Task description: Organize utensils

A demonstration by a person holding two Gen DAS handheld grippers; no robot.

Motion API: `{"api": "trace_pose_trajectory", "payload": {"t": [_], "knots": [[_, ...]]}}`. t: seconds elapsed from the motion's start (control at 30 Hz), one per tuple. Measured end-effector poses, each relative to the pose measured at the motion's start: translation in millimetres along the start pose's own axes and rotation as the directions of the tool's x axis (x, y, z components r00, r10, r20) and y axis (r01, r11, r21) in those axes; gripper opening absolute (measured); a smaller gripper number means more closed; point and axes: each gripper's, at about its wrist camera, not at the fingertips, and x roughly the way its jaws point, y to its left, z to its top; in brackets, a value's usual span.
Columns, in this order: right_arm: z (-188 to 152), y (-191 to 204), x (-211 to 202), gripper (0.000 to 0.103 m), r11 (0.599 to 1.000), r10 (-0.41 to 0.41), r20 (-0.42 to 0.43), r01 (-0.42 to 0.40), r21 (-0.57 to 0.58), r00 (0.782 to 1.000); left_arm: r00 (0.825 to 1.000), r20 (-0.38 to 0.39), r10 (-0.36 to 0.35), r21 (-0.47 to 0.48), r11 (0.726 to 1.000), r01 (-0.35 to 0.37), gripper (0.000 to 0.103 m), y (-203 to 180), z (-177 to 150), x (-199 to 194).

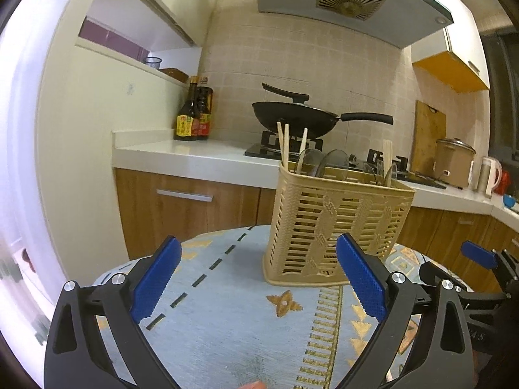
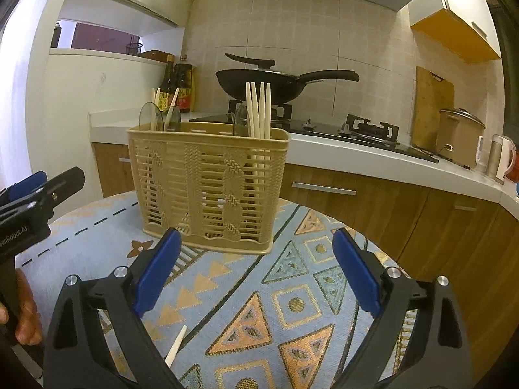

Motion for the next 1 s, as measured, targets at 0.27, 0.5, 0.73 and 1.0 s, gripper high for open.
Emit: {"api": "trace_pose_trajectory", "payload": {"t": [0.27,0.5,0.73,1.0], "knots": [[0.1,-2.2,2.0,0.090,1.000,-0.005,-0.010,0.005,0.010,1.000,1.000,-0.009,0.010,0.022,1.000,-0.010,0.095,-3.0,0.2,1.7],[0.4,-4.1,1.8,0.090,1.000,-0.005,-0.013,0.005,0.019,1.000,1.000,-0.022,0.012,0.028,1.000,-0.012,0.095,-3.6,-0.4,4.5],[0.1,-3.8,1.8,0.091,1.000,-0.013,-0.011,0.013,0.016,1.000,1.000,-0.027,0.012,0.035,0.999,-0.011,0.095,-5.4,-0.6,5.3],[0.4,-3.7,2.0,0.091,1.000,-0.014,-0.012,0.014,0.017,1.000,0.999,-0.034,0.011,0.031,0.999,-0.010,0.095,-5.1,-1.0,7.0]]}}
